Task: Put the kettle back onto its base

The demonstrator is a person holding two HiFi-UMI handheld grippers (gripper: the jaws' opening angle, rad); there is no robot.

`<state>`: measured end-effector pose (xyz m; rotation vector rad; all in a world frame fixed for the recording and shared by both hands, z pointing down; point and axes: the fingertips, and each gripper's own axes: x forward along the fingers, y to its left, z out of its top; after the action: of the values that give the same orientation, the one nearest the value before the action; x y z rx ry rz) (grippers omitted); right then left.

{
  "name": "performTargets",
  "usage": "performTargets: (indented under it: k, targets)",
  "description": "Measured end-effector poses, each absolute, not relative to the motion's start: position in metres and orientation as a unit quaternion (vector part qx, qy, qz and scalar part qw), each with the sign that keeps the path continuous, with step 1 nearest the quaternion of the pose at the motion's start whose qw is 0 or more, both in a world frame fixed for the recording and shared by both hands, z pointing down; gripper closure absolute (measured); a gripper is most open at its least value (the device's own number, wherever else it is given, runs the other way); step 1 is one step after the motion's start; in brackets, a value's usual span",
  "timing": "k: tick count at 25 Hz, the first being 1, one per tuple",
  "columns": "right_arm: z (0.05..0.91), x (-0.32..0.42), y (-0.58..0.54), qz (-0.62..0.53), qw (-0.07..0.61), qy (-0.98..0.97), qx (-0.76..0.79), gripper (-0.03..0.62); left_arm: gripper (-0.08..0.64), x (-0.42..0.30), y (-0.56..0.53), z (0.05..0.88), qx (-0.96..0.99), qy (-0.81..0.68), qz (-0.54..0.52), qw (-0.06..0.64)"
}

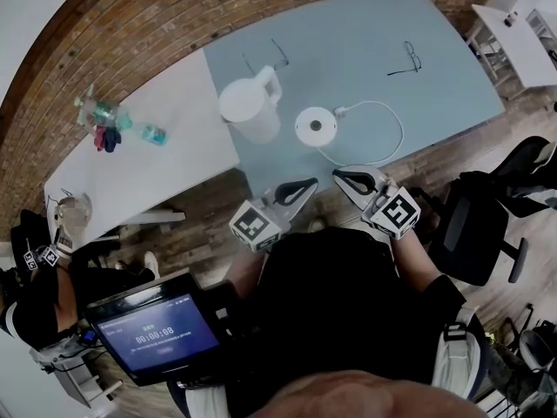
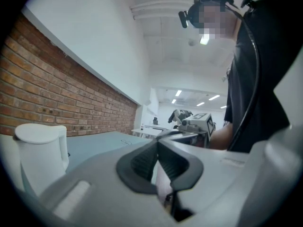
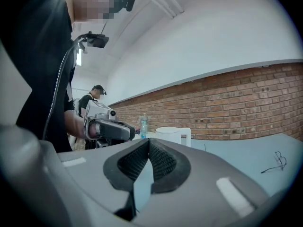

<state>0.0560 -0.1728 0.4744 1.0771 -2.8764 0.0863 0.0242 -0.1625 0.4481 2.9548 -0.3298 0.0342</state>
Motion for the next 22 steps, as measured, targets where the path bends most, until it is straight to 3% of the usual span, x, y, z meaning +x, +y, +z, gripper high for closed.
performTargets:
  k: [13,22]
  targets:
    - [0.487,0.056,-0.210,0.044,0.041,-0.931,0.361,0.588,0.558,0.016,-0.198,0.468,0.991,-0.102,-0.002,0.086]
    - [0.479,0.050,-0.256,0.044,0.047,-0.961,0.270,0.588,0.558,0.004,-0.236,0.481,0.974,-0.209,-0.002,0.093]
